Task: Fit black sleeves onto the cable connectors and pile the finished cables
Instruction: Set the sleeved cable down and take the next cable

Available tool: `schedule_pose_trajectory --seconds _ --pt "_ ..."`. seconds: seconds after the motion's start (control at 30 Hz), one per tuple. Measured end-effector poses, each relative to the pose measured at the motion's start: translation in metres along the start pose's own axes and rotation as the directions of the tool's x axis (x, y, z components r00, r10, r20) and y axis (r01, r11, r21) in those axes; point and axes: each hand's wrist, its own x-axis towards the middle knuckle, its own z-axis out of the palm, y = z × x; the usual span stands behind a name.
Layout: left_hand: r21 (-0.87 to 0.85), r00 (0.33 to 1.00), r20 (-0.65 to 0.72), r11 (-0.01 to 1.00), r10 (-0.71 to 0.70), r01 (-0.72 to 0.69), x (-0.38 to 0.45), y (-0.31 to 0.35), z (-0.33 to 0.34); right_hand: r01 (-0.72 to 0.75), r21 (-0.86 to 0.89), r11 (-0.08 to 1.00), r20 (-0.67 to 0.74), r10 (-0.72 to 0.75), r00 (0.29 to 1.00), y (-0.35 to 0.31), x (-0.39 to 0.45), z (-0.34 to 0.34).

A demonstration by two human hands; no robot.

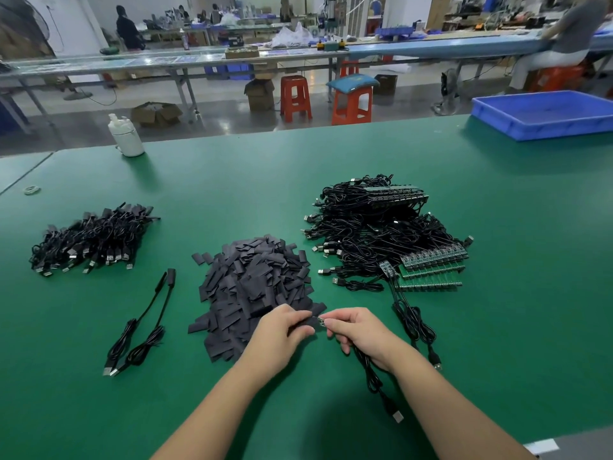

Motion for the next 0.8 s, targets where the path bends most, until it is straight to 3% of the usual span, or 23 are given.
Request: schedule_pose_trajectory --seconds 0.23,0.8 --pt "0.088 0.994 -0.048 0.991 0.103 -0.099 -0.002 0.000 -0.010 -0.016 0.048 0.999 0.025 0.015 1.000 -0.004 -0.001 -0.001" --pt "0.067 0.990 -0.050 0.989 0.135 -0.132 -0.002 -0.003 -0.016 -0.044 0.052 0.998 0.026 0.042 0.999 -0.011 -0.006 0.003"
